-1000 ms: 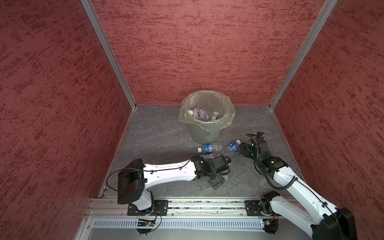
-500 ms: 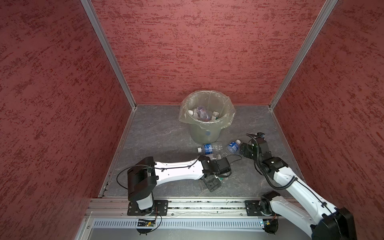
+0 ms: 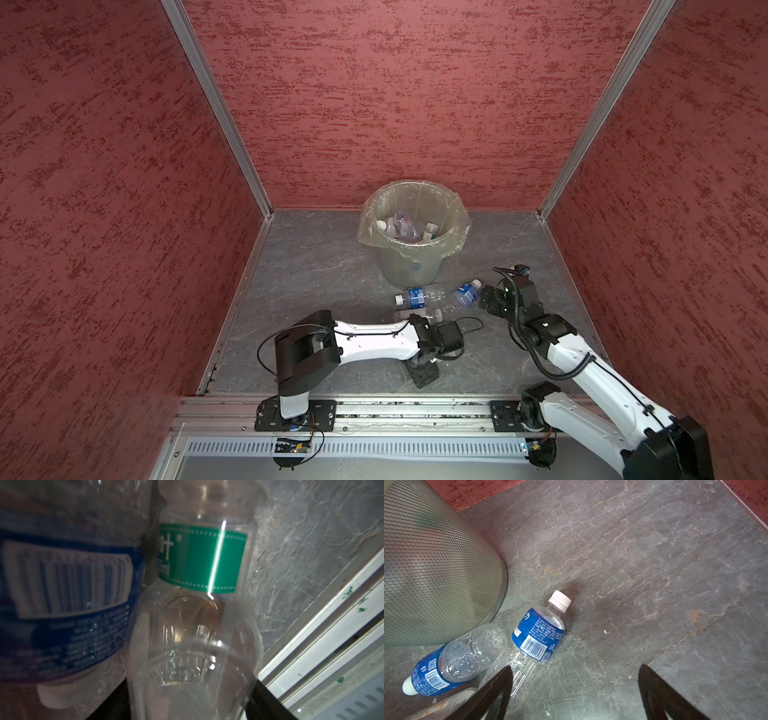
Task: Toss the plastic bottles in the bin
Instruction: 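Lower the left gripper onto the green-cap bottle and close it, then lift the green-cap bottle upright with the left gripper toward the bin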
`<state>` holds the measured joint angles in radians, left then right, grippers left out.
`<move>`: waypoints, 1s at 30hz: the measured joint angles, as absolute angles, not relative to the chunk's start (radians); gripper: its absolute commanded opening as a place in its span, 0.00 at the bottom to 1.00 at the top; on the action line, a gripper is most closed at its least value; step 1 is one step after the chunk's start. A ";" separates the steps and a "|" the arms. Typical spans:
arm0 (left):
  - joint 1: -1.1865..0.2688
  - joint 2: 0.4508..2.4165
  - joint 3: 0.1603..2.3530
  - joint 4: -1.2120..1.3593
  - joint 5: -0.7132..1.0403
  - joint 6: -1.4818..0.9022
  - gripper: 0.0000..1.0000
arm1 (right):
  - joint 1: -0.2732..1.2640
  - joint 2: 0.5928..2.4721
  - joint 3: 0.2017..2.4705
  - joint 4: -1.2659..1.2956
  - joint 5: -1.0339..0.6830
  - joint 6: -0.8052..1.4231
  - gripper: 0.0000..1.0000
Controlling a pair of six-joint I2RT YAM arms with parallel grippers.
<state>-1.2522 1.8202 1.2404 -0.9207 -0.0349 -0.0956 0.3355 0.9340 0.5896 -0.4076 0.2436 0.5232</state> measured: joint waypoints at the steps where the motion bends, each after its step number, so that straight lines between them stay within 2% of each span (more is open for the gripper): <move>1: -1.252 1.821 1.240 -0.921 -0.035 -0.094 0.74 | 0.336 0.934 0.590 -0.408 0.243 0.523 0.95; 18: -1.252 1.882 1.258 -0.929 -0.066 -0.079 0.69 | 0.334 0.934 0.590 -0.408 0.229 0.519 0.94; 30: -1.257 1.879 1.256 -0.936 -0.096 -0.073 0.60 | 0.334 0.933 0.590 -0.408 0.229 0.519 0.94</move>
